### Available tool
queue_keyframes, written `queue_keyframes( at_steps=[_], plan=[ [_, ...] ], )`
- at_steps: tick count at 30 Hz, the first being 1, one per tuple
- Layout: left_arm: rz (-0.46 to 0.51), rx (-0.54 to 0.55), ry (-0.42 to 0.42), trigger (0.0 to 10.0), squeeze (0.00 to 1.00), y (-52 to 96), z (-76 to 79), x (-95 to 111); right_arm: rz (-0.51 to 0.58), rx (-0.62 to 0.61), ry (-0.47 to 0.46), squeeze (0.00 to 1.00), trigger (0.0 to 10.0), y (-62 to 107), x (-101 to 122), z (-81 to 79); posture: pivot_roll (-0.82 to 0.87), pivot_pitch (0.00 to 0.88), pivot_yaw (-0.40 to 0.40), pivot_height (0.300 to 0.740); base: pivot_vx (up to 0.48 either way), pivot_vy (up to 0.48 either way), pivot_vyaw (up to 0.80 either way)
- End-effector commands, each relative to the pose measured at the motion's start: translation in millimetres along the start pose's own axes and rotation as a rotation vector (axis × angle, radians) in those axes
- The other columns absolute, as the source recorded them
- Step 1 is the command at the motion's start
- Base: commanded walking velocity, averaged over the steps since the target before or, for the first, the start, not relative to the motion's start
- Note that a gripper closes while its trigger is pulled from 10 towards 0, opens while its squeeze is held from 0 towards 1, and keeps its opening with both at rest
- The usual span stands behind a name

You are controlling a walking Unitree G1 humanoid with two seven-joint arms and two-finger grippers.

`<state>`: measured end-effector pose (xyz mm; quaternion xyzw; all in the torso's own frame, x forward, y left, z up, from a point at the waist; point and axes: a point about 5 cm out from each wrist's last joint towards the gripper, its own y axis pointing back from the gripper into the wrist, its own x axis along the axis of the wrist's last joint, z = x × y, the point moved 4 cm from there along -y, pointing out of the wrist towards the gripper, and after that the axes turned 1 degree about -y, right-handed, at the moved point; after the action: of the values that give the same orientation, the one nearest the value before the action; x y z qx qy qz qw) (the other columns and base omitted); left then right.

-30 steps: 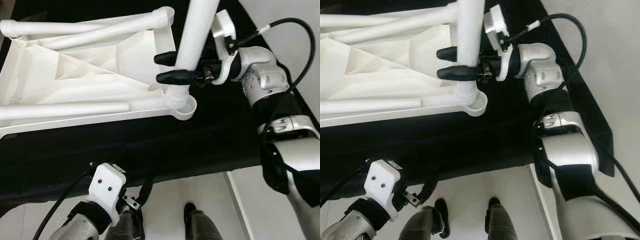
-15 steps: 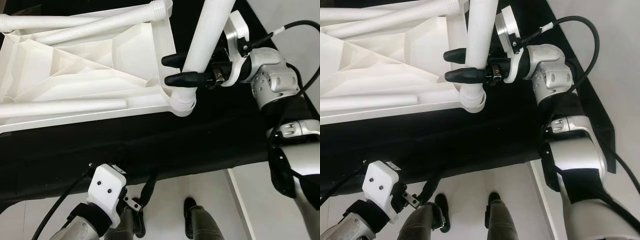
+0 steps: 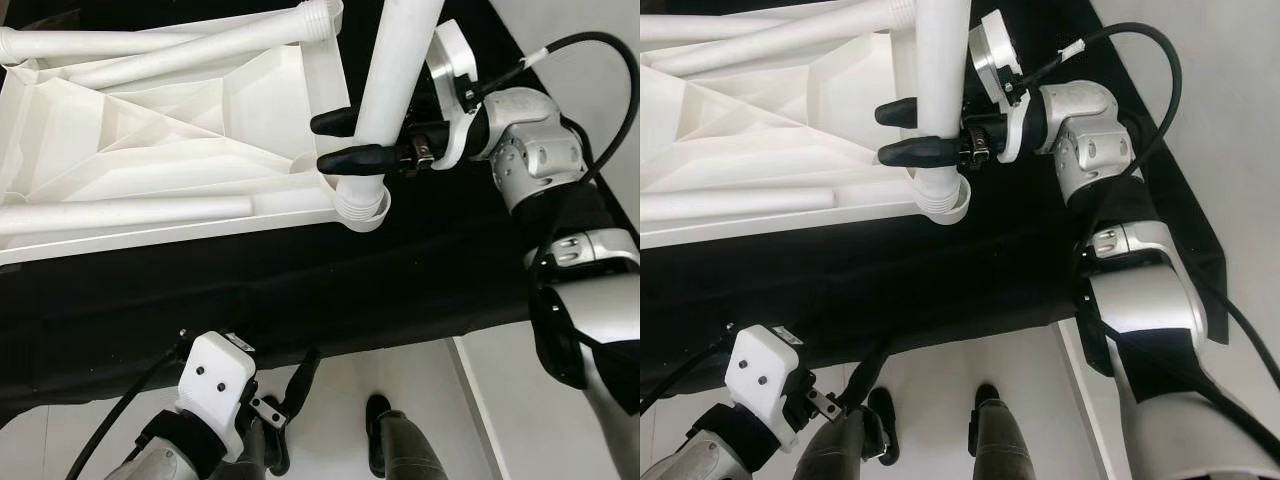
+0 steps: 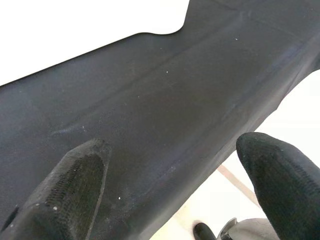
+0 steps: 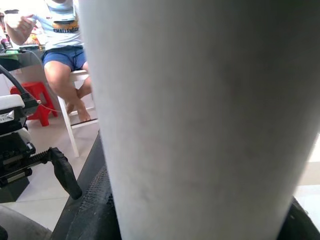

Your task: Building children table

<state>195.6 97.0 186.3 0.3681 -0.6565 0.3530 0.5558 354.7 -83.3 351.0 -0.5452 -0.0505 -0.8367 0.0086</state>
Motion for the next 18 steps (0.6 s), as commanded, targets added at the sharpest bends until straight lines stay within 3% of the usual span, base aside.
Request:
queue_keyframes(
  at_steps=[1, 18],
  plan=[
    [-0.029, -0.02, 0.007, 10.0, 0.0, 3.9, 4.6, -3.5, -0.056, 0.016, -0.039, 0.0, 10.0, 0.1, -13.4, -2.8, -0.02, 0.46, 0.046, 0.74, 0.0, 0.0, 0.0],
    [-0.032, -0.024, 0.015, 10.0, 0.0, 6.2, 7.5, -2.9, -0.056, 0.001, -0.039, 0.0, 10.0, 7.6, -10.8, -2.5, -0.02, 0.479, 0.047, 0.74, 0.0, 0.0, 0.0]
  ],
)
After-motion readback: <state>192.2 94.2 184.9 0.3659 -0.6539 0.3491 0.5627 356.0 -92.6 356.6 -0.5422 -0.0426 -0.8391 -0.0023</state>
